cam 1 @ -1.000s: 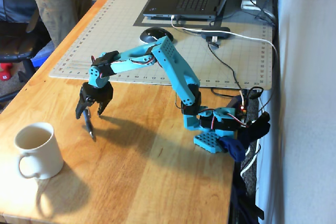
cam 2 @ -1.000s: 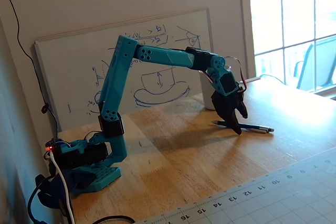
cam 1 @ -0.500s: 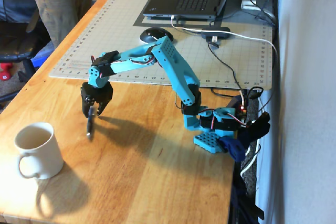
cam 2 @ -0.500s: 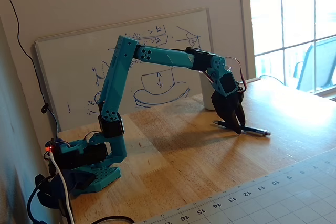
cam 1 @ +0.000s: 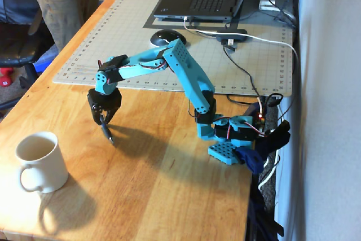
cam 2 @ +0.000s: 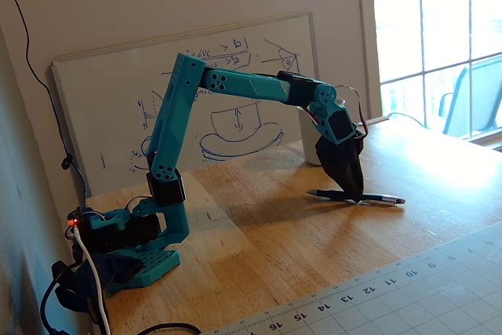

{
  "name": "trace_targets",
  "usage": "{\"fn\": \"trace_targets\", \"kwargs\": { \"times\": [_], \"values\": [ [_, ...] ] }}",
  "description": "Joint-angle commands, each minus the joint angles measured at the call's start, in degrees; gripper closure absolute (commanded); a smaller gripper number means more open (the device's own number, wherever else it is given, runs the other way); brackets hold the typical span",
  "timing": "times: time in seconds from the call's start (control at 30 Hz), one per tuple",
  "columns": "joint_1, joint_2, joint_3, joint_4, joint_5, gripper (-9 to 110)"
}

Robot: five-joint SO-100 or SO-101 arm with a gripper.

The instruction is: Grasp a pen and put it in a mug.

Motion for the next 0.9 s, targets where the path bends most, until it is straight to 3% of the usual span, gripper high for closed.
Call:
{"fn": "trace_targets", "kwargs": {
  "times": [0.0,0.87],
  "values": [
    [-1.23,4.75,-1.76,-0.79,0.35,100],
    [-6.68,37.53,-1.58,-2.37,-1.41,100]
  ]
}}
